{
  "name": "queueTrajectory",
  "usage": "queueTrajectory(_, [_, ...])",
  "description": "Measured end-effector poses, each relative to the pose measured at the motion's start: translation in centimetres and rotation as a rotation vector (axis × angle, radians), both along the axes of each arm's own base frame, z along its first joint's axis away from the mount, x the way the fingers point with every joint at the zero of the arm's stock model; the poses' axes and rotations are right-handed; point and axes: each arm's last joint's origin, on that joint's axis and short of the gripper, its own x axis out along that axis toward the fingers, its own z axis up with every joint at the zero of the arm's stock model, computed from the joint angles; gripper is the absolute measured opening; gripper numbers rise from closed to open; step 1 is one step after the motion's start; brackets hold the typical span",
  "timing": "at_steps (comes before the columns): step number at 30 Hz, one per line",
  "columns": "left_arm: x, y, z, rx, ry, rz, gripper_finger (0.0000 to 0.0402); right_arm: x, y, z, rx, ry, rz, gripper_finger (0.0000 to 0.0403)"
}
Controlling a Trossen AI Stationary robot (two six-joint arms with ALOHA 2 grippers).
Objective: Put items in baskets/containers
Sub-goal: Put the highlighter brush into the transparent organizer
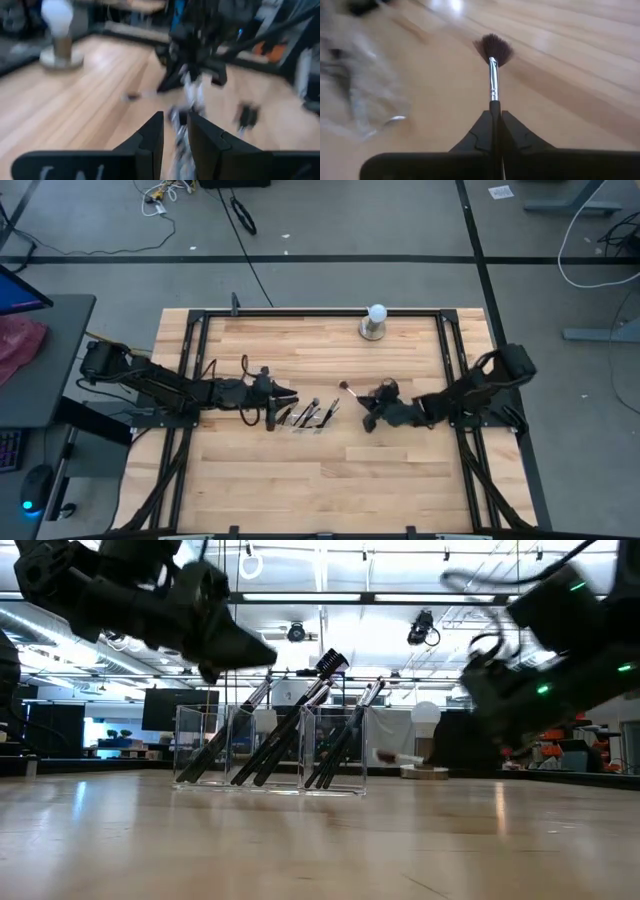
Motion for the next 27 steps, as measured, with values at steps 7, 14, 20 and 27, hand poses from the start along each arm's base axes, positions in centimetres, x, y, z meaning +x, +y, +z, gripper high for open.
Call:
queueTrajectory(7, [-0.5,-0.6,3.7,0.098,-0.188,-0.046,0.0087,-1.4,4.7,2.0,-0.033,-0.204,0.029,0.0010])
queueTrajectory(14, [-1.7,-1.7,7.3,0.170,-0.303,-0.124,0.0087,-2.3,7.9,5.1,-0.112,-0.436,0.070,0.0011])
queueTrajectory(20, [-2.1,-3.8,7.5,0.206,-0.310,-0.233,0.0087,-1.6,9.7,8.3,-0.203,-0.603,0.360,0.0011])
queueTrajectory(27, [-2.1,-7.0,6.1,0.232,-0.273,-0.373,0.0087,1.6,12.1,11.2,-0.348,-0.754,0.764,0.0011])
